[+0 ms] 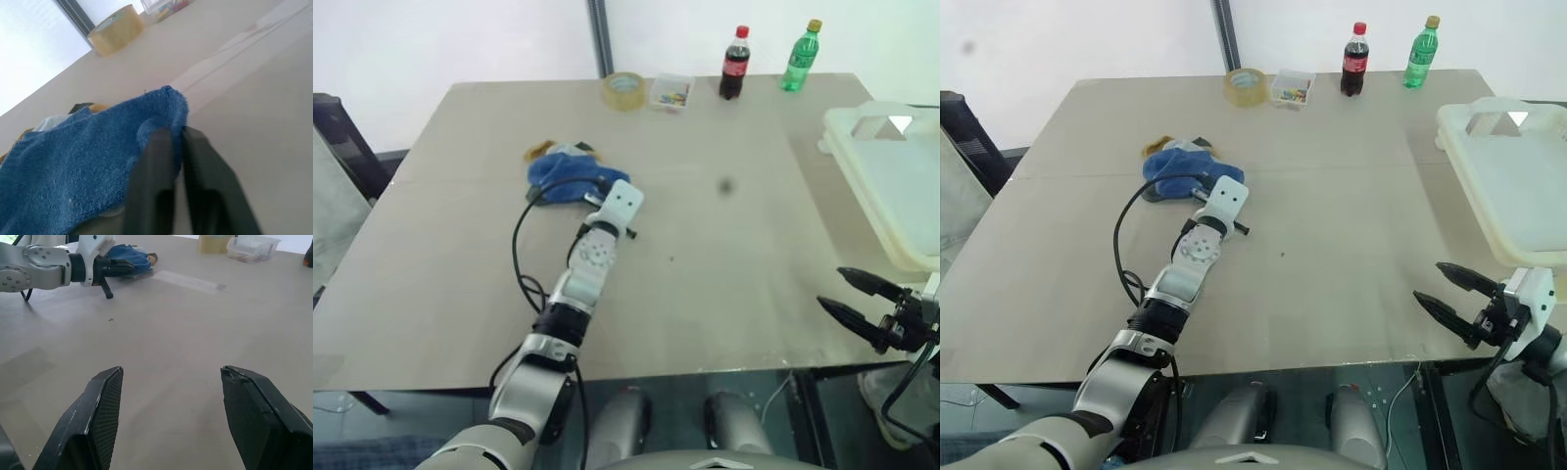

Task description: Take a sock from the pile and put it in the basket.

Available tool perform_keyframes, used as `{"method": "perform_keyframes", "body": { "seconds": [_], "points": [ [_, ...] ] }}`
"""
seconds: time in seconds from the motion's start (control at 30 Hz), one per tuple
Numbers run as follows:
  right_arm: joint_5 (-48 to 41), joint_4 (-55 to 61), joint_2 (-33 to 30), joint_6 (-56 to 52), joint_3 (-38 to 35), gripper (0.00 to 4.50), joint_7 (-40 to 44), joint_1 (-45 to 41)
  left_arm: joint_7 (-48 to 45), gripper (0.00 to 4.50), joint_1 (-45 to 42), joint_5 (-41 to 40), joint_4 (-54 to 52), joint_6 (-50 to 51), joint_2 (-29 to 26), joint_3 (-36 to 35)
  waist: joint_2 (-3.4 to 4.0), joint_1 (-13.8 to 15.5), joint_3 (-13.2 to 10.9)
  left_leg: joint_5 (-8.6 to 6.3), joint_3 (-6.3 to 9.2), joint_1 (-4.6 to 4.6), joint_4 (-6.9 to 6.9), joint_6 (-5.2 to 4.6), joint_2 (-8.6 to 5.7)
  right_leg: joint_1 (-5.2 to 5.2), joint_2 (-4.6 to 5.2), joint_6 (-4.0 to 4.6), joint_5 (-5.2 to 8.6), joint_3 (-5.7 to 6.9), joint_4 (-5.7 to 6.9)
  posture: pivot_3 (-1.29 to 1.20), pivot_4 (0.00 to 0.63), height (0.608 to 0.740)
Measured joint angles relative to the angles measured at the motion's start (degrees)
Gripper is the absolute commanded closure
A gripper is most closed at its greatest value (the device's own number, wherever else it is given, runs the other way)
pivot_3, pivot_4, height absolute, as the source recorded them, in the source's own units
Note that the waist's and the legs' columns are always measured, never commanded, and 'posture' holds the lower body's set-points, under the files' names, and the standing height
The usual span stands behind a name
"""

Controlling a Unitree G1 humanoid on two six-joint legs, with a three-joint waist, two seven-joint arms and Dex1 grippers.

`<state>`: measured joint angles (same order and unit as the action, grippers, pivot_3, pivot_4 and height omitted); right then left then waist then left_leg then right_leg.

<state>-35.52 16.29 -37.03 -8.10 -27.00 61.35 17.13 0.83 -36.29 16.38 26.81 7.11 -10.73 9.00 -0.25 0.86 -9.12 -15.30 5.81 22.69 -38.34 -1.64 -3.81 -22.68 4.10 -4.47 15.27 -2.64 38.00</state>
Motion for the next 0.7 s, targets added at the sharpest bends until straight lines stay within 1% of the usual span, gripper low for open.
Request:
{"method": "perform_keyframes", "body": {
  "seconds": [0.17,0.27,0.33,0.43,0.47,0.57,0.7],
  "points": [
    [0.3,-0.2,0.0,0.1,0.0,1.24,0.0,-0.1,-0.5,4.47,0.0,0.0,0.2,-0.2,0.0,0.0,0.00,0.0,0.0,0.01,0.00,0.00,0.00,0.01,0.00,0.00,0.00,0.00,0.00,0.00,0.00,0.00,0.150,0.740],
    [0.2,-0.3,0.0,0.1,0.0,1.24,0.0,-0.2,-4.0,4.47,0.8,-1.0,-1.5,0.0,-0.1,0.2,0.00,0.0,0.0,0.03,0.00,0.00,0.00,0.05,0.00,0.00,0.01,0.00,0.00,0.00,0.00,0.00,0.150,0.740],
    [0.2,-0.4,0.0,0.1,0.0,1.24,0.0,-0.2,-7.6,4.47,2.7,-2.4,-5.0,1.4,0.2,0.8,0.00,0.0,0.0,0.03,-0.01,0.01,0.00,0.06,0.00,0.00,0.01,0.00,0.00,-0.02,-0.01,0.00,0.150,0.740],
    [0.2,-0.7,-0.2,0.1,0.1,1.24,0.7,-0.3,-15.7,4.47,8.3,-5.6,-15.7,7.9,0.9,2.8,0.02,-0.1,0.0,0.04,-0.01,0.05,0.00,0.07,0.01,-0.02,0.02,0.00,0.00,-0.03,-0.02,0.00,0.150,0.740],
    [0.2,-0.7,-0.3,0.1,0.0,1.24,0.7,-0.2,-16.5,4.47,9.0,-6.2,-17.0,8.7,1.0,3.1,0.02,0.0,0.0,0.04,-0.01,0.03,0.00,0.06,0.01,-0.01,0.02,0.00,0.00,-0.03,-0.02,0.00,0.150,0.740],
    [0.3,-1.6,-0.6,0.1,0.1,1.24,1.1,-0.5,-20.3,4.47,13.2,-9.0,-26.2,14.1,3.4,5.2,0.02,0.0,0.0,-0.03,0.00,0.03,-0.01,-0.05,0.02,0.00,0.03,0.00,0.00,-0.02,0.01,0.00,0.150,0.740],
    [0.4,-1.7,-0.7,0.1,0.1,1.24,1.1,-0.9,-22.8,4.47,15.5,-11.0,-31.9,16.6,5.2,8.4,0.05,0.0,0.0,-0.05,0.00,0.00,-0.02,-0.08,0.02,0.02,0.01,0.00,0.00,-0.02,0.01,0.00,0.150,0.740]
  ]
}}
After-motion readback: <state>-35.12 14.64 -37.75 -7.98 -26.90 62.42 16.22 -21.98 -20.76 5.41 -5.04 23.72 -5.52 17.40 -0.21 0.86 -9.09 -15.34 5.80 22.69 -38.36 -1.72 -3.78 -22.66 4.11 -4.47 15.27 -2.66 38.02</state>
